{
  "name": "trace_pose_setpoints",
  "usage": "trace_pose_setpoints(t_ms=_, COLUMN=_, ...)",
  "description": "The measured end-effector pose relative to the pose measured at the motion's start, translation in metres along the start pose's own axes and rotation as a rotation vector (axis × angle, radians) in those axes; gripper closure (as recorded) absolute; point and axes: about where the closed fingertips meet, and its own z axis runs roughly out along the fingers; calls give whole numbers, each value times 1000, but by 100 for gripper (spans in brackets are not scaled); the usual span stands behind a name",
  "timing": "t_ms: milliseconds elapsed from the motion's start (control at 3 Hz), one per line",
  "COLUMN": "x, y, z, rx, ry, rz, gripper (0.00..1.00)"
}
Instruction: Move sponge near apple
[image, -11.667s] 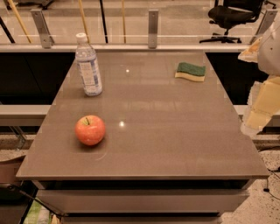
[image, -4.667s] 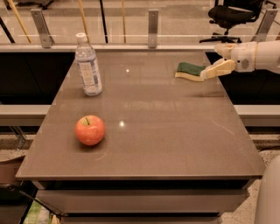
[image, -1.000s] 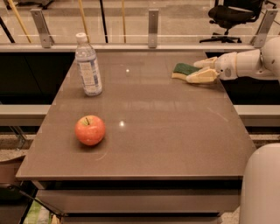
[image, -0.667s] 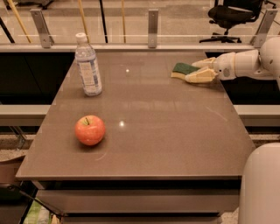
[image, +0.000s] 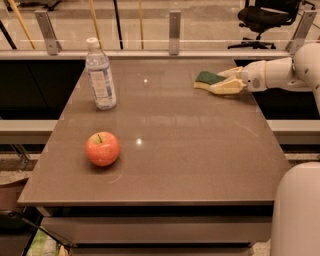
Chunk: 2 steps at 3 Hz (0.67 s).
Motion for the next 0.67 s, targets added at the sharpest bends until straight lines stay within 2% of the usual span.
trace_pose_setpoints(t_ms=333, x=-10, y=7, z=-4, rx=-8, ry=10, rz=5, gripper=100)
trace_pose_setpoints(t_ms=667, x=-23, y=15, z=-22, rx=-7, ry=8, rz=7, gripper=100)
